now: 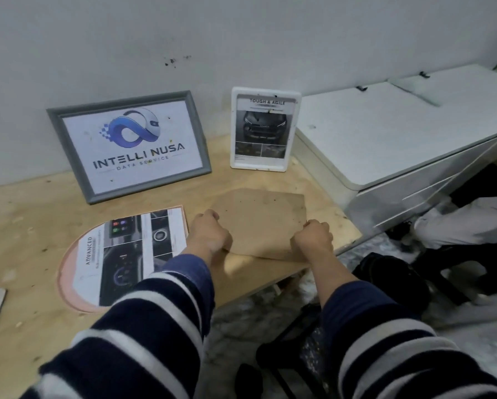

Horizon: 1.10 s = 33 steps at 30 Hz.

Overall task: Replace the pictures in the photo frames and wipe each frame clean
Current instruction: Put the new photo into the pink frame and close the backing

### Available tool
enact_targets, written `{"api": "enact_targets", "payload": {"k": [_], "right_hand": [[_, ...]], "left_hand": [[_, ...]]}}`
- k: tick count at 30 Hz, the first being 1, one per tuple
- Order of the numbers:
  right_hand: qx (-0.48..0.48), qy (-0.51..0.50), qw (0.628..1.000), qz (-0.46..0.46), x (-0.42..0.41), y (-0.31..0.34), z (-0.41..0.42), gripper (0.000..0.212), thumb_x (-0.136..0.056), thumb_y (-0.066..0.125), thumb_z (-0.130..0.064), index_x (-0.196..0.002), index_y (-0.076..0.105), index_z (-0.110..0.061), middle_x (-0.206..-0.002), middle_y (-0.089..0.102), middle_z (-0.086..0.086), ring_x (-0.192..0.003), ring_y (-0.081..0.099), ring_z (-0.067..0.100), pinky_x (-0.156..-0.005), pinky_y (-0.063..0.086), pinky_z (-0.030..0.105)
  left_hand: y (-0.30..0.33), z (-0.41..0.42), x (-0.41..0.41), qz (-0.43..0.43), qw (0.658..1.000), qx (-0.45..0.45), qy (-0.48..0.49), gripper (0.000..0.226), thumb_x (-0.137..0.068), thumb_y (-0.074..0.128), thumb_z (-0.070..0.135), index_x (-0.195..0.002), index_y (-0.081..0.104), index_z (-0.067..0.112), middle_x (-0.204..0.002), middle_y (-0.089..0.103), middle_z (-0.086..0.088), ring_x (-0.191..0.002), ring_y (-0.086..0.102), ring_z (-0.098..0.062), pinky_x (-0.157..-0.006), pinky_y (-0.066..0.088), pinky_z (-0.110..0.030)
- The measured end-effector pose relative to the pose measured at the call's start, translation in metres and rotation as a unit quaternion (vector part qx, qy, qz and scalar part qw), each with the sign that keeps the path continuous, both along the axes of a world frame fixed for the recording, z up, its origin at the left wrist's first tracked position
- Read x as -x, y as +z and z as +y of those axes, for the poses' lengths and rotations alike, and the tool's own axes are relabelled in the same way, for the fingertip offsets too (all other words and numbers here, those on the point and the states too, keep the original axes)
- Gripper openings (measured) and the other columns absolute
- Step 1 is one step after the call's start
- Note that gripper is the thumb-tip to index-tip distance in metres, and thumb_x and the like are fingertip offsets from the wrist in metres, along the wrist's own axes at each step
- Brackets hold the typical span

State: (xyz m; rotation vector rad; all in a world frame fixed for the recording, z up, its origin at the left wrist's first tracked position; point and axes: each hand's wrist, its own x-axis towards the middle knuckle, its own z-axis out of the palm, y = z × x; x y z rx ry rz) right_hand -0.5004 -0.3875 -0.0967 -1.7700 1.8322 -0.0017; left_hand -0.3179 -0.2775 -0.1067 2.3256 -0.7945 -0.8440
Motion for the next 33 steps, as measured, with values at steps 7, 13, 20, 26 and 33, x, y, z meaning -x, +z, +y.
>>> {"api": "enact_targets", "payload": {"k": [7,13,20,26,33], "right_hand": [[-0.007,-0.034,0.998,-0.046,0.003,-0.015,-0.018,0.03,-0.092,0.048,-0.014,-0.121,0.055,-0.01,-0.124,0.046,0.01,-0.109,0.05,0.03,-0.093,0.046,0.036],[-0.05,-0.143,0.98,-0.125,0.002,-0.012,-0.029,0.031,-0.097,0.044,-0.016,-0.12,0.058,-0.001,-0.124,0.057,0.015,-0.114,0.053,0.033,-0.093,0.045,0.033],[-0.077,-0.136,0.945,-0.289,-0.026,0.013,-0.016,0.027,-0.095,0.039,-0.005,-0.087,0.064,-0.004,-0.081,0.056,0.006,-0.078,0.055,0.02,-0.076,0.045,0.031],[-0.118,-0.091,0.932,-0.33,-0.077,0.025,0.024,0.02,-0.087,0.05,-0.018,-0.074,0.065,-0.016,-0.083,0.068,0.005,-0.08,0.065,0.027,-0.08,0.057,0.038],[-0.115,-0.039,0.932,-0.342,-0.13,0.025,0.083,0.042,-0.092,0.04,-0.011,-0.129,0.057,-0.022,-0.12,0.063,0.002,-0.104,0.06,0.028,-0.093,0.051,0.041]], "left_hand": [[-0.009,-0.025,0.015,-0.033,0.996,-0.046,0.064,0.059,-0.08,0.064,0.017,-0.134,0.041,0.01,-0.128,0.052,-0.012,-0.12,0.045,-0.034,-0.099,0.044,-0.046],[0.002,-0.029,0.011,-0.057,0.98,-0.031,0.187,0.051,-0.091,0.058,0.025,-0.134,0.041,0.003,-0.136,0.046,-0.018,-0.127,0.04,-0.038,-0.1,0.039,-0.047],[0.014,0.0,-0.013,-0.092,0.974,-0.039,0.201,0.045,-0.095,0.052,0.035,-0.128,0.052,0.005,-0.136,0.044,-0.019,-0.124,0.042,-0.039,-0.101,0.04,-0.048],[0.03,0.06,-0.043,-0.116,0.958,-0.047,0.257,0.038,-0.096,0.048,0.029,-0.126,0.053,0.007,-0.138,0.042,-0.02,-0.124,0.042,-0.039,-0.101,0.039,-0.049],[0.025,0.145,-0.081,-0.092,0.953,0.011,0.289,0.039,-0.092,0.049,0.032,-0.128,0.055,0.018,-0.129,0.052,-0.014,-0.114,0.053,-0.037,-0.098,0.046,-0.048]]}}
